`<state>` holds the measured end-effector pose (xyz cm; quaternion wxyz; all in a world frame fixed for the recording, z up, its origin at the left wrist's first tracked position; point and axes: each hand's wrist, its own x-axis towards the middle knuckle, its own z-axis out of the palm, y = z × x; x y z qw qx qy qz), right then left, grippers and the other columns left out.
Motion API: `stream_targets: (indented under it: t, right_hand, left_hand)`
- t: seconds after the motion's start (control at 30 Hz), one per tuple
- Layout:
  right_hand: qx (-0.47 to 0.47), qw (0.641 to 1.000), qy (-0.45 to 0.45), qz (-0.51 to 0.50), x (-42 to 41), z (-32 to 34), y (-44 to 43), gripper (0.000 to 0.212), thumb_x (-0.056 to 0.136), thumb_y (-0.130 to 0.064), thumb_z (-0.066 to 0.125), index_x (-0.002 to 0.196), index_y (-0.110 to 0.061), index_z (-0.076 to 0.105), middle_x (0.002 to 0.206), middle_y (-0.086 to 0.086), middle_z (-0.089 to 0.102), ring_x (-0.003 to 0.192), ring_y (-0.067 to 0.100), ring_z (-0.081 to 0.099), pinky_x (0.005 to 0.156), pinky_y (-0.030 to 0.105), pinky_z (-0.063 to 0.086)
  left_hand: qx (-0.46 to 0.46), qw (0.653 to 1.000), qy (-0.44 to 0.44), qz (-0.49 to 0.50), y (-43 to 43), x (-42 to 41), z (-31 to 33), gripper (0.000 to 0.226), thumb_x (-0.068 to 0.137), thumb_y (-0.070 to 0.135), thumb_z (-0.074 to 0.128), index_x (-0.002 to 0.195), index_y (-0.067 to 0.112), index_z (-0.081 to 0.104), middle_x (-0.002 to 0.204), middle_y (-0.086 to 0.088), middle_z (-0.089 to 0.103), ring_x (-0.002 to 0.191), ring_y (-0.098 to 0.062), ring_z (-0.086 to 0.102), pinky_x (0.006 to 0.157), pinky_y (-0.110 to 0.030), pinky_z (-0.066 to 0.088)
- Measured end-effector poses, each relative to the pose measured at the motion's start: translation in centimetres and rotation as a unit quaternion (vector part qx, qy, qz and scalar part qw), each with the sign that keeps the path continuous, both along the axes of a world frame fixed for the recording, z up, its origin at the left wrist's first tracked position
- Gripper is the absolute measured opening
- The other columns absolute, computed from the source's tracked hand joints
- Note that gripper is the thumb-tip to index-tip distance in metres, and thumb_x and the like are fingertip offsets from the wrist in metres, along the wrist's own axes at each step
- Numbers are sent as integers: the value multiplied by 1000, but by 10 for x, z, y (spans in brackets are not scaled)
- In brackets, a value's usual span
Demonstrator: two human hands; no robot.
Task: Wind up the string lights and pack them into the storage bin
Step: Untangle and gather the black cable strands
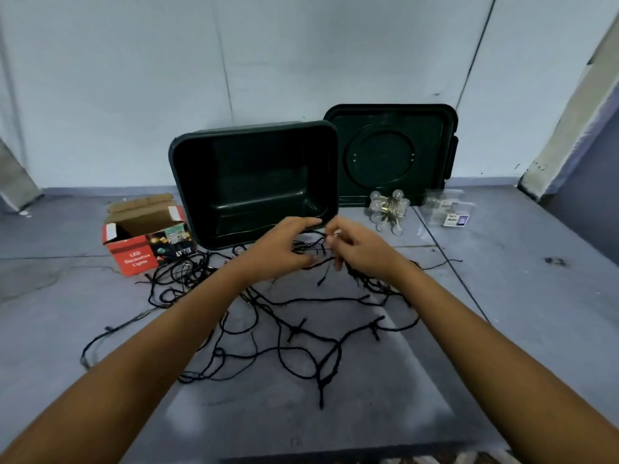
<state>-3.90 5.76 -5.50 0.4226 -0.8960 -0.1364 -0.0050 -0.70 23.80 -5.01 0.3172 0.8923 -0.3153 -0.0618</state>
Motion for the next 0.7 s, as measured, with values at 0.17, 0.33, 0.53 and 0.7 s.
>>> stream_targets:
  t: [0.17,0.33,0.53,0.7]
  right_hand:
    - [122,993,-2,-13,0,56,-2,15,97,-16,44,83,-20,49,60,-1,37,46,2,36,47,13,34]
    - [9,998,56,6,-3,72,-30,18,96,-23,48,85,-15,59,63,-1,42,47,9,32,42,18,31]
    - [-138,977,160,10,-12,55,-49,34,96,-30,47,70,-15,64,57,2,50,45,15,43,47,24,38]
    - [-276,920,259,99,-22,28,-41,29,91,-29,53,69,-30,72,70,-2,71,58,4,61,66,20,42]
  left_hand:
    - [-154,982,-30,107,-5,17,14,19,92,22,55,79,9,60,68,-2,58,58,4,57,60,-16,43]
    - [-243,961,65,119,10,19,39,9,86,23,64,79,19,60,71,1,51,60,-8,53,58,-22,54]
    - [-32,958,280,-63,20,3,24,44,83,55,45,111,25,62,89,-2,72,75,-14,65,74,-28,56]
    - [154,987,-2,51,4,43,-33,30,96,23,45,122,15,56,124,-8,55,109,-22,53,94,-34,45]
